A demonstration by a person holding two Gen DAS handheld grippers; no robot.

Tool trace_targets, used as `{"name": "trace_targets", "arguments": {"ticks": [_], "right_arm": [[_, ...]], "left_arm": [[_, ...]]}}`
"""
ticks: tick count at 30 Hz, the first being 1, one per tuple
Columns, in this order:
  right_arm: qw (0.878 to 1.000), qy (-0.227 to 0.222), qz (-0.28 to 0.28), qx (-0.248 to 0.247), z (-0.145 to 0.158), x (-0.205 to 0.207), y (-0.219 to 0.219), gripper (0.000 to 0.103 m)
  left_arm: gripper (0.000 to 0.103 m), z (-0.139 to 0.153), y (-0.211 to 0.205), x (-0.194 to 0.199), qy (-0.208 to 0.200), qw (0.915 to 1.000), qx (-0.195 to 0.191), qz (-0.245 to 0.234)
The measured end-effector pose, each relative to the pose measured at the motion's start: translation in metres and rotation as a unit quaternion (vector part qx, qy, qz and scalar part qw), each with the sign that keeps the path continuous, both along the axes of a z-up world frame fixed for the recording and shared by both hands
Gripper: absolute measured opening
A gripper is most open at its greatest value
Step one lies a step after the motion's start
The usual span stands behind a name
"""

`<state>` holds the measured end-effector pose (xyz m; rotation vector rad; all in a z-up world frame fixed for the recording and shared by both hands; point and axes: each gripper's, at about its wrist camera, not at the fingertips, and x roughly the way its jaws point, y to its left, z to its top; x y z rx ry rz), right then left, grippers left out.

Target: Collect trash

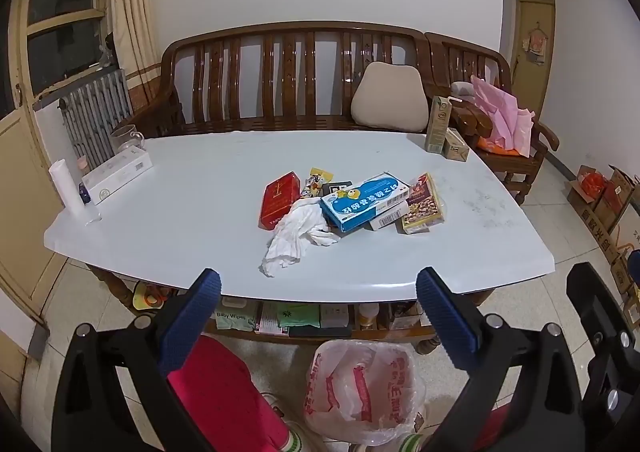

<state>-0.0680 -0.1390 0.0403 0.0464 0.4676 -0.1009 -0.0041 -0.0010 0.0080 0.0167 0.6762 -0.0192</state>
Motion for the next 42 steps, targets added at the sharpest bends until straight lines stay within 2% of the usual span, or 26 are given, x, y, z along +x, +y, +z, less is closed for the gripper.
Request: {"name": "trace_targets", "arguments": {"ticks": [5,35,42], "right_arm": [[1.0,-0.001,-0.001,0.0,0.0,-0.001,-0.001,0.097],[1.0,-0.004,-0.001,0.002,0.001,-0.003,-0.002,0.097],[1.0,-0.004,0.0,0.002,0.009,-0.008,-0.001,0.097]], "left_arm": [[0.096,0.002,-0.004,-0.002,-0.007,0.9999,0.009,0.0],[0.096,0.008,0.0,-0.005,-0.011,0.9999,0.005,-0.003],[0.096,0.01,0.001,-0.006,-0.013,0.9999,0.005,-0.003]]}}
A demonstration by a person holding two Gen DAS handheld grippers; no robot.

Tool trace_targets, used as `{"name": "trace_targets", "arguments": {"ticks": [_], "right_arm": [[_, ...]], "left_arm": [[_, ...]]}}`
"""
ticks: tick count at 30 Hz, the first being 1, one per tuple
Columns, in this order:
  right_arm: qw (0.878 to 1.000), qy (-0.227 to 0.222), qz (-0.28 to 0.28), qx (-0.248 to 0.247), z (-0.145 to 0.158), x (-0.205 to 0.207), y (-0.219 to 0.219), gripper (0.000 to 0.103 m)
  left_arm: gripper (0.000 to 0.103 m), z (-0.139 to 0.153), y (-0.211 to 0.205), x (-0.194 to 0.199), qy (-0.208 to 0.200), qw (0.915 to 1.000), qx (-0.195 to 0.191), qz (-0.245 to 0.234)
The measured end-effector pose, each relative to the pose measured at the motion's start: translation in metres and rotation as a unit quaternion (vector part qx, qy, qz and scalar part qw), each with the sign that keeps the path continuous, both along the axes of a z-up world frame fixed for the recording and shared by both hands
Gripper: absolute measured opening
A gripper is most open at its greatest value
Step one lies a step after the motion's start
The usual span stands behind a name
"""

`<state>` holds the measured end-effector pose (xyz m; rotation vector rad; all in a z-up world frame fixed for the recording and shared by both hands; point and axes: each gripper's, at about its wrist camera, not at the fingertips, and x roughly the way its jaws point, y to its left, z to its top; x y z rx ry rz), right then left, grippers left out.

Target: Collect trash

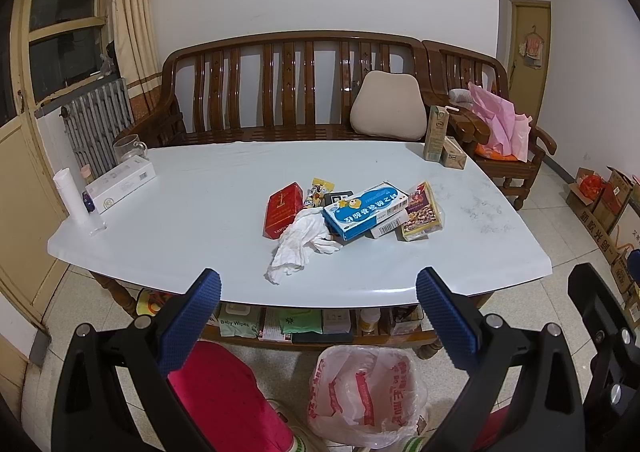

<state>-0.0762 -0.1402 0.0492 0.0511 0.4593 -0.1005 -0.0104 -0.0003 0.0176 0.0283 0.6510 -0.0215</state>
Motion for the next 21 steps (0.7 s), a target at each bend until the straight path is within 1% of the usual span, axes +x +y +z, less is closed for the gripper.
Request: {"name": "trace_targets", "arguments": {"ticks": [18,21], "right_arm": [[1.0,-0.001,0.001,0.001,-0.001,-0.0004,0.0002,0.097],[1.0,-0.001,0.001,0.0,0.0044,-0.0012,0.0032,0.097]], "left_arm": [[0.096,0.0068,0.0054,-0.0033,-0.005,1.0,-0.006,0.004],[0.096,0.0059,0.0086,-0.0029,-0.003,0.9999,-0.01,0.005]]}}
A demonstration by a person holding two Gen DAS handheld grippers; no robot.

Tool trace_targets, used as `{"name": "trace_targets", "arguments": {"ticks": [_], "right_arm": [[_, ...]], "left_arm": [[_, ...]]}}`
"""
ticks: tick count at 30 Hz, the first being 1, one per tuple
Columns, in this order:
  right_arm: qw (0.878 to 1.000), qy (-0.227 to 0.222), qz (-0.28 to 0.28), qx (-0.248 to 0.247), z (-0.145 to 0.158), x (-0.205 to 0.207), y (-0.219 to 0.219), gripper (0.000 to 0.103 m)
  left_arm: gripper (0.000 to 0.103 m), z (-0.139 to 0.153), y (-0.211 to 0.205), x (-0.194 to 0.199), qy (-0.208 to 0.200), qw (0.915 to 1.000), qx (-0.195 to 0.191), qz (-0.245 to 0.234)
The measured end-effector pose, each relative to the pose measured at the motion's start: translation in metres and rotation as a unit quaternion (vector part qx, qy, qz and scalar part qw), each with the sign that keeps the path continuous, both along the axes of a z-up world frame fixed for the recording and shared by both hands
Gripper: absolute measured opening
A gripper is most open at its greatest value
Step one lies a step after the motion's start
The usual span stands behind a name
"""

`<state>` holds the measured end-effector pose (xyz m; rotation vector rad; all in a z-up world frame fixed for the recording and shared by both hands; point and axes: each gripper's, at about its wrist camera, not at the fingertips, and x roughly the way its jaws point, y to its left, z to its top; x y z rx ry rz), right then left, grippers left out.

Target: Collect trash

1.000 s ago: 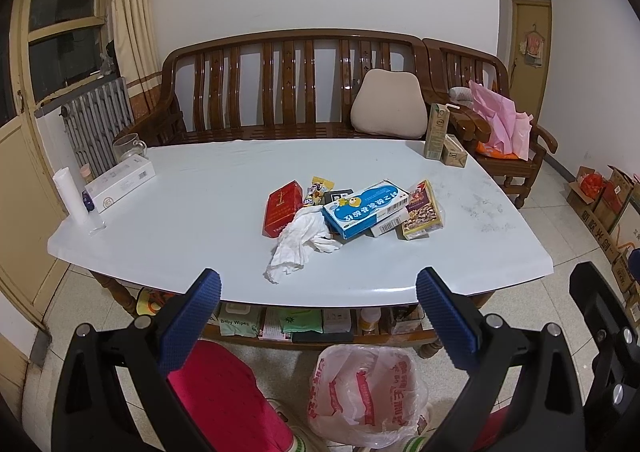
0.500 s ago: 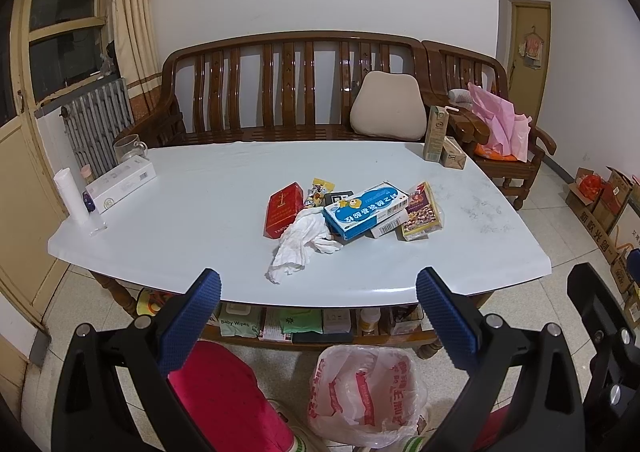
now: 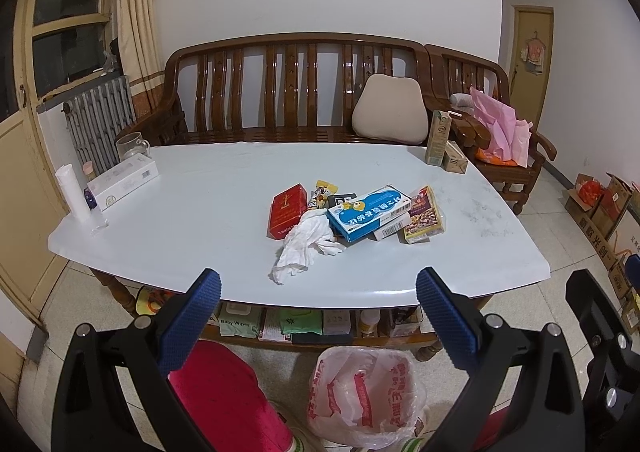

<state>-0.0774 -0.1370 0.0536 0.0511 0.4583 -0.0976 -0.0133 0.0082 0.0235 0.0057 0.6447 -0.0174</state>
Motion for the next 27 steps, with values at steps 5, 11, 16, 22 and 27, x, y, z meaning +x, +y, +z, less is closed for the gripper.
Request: {"name": "trace_targets", "arguments": {"ticks": [5,11,16,22,27], "right_arm": [[1.0,0.0,0.001,0.0,0.001,0.0,0.001,0.097],[1.0,0.002,0.005,-0.002,0.004,-0.001,0.012,0.097],[1.0,0.014,0.02,-0.002,-0.005,0.009,0.008,0.097],[0.998,0.013,0.056,-0.019,-0.014,0.023,0.004,0.097],[0.991,0.01,0.127,-0.037,-0.017,0.043,-0.005,0.097]], "left_arm": [[0.096,0.0,0.005,0.002,0.002,1.0,-0.003,0.006],[0.096,-0.004,0.011,0.006,0.013,0.9998,-0.008,0.016],[0.096,-0.011,0.019,0.016,0.037,0.9992,-0.008,0.017],[0.096,-0.015,0.037,0.03,0.052,0.9984,0.012,-0.015],[0.096,-0.018,0.047,0.044,0.088,0.9916,0.019,-0.093]]}}
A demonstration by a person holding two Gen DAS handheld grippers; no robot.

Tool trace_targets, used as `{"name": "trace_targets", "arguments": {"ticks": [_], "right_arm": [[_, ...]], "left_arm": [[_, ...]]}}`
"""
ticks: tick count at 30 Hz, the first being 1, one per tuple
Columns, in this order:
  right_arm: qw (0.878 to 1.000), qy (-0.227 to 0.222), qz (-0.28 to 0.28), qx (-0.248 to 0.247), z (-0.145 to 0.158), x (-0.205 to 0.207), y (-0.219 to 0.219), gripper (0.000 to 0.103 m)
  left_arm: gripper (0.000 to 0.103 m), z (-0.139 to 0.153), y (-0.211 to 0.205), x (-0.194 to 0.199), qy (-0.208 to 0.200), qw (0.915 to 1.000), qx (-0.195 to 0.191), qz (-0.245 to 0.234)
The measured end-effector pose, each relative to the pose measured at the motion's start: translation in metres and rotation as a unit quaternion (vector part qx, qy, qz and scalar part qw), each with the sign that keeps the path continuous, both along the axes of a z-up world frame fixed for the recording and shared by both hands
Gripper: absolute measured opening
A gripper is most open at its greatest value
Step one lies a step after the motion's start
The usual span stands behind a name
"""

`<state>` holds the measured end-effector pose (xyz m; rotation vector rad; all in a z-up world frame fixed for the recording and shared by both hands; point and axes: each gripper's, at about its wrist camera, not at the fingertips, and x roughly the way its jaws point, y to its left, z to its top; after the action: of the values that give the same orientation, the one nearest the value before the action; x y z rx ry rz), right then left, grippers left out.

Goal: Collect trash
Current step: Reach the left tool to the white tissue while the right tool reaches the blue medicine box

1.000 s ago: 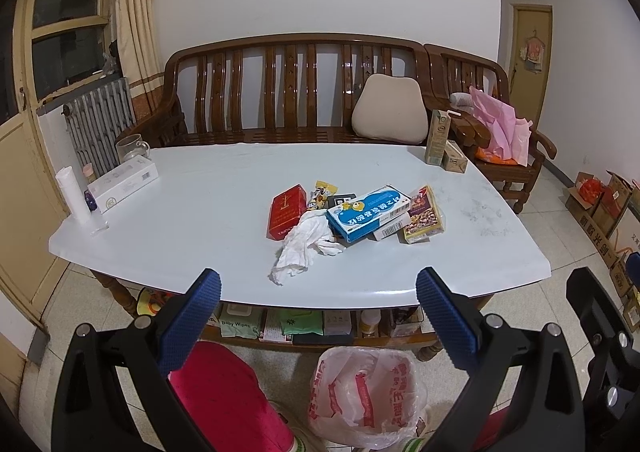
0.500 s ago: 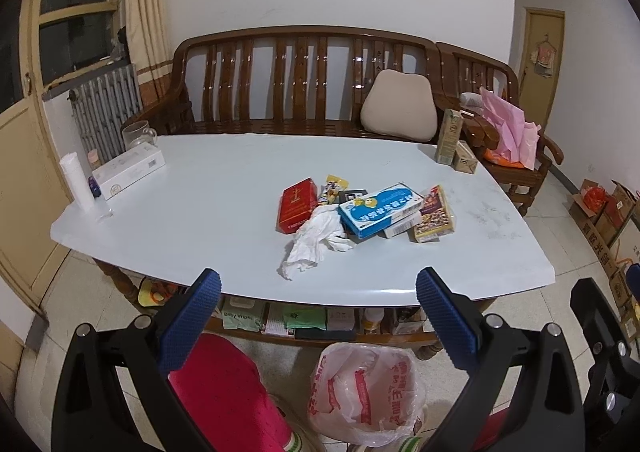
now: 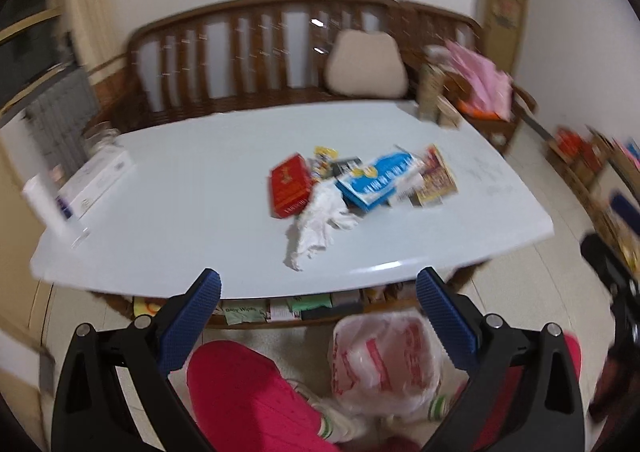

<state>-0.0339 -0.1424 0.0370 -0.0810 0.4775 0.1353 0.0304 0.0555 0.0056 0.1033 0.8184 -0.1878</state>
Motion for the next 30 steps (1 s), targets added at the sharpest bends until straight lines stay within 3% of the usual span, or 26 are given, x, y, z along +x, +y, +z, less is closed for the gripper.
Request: {"name": "trace_targets", "arguments": {"ticks": [5,11,13,17,22,30], "right_arm": [[0.997,0.033,0.055,-0.041,0.003,0.034,-0.012,0.097],[0.984,0.03,0.144,-0.101,0.027,0.061,-0.019,0.097],[0.97,0.039,0.21,-0.116,0.034,0.069,-0.014,0.097],[0.944,0.056,0.279,-0.164,0.047,0.093,0.0,0.097],[0.914,0.082,0.343,-0.199,0.056,0.122,0.024,0.097],[0.851,0.119,0.447,-0.248,0.055,0.154,0.052,0.097]], "left_arm": [[0.096,-0.01,-0.001,0.017,0.059,0.995,0.011,-0.079],[0.096,-0.021,-0.009,0.04,0.133,0.9778,0.015,-0.161],[0.096,-0.022,-0.011,0.048,0.146,0.973,0.025,-0.177],[0.096,-0.016,-0.018,0.063,0.157,0.966,0.044,-0.201],[0.096,-0.007,-0.023,0.084,0.181,0.9561,0.058,-0.223],[0.096,-0.013,-0.032,0.106,0.216,0.9435,0.059,-0.245]]}}
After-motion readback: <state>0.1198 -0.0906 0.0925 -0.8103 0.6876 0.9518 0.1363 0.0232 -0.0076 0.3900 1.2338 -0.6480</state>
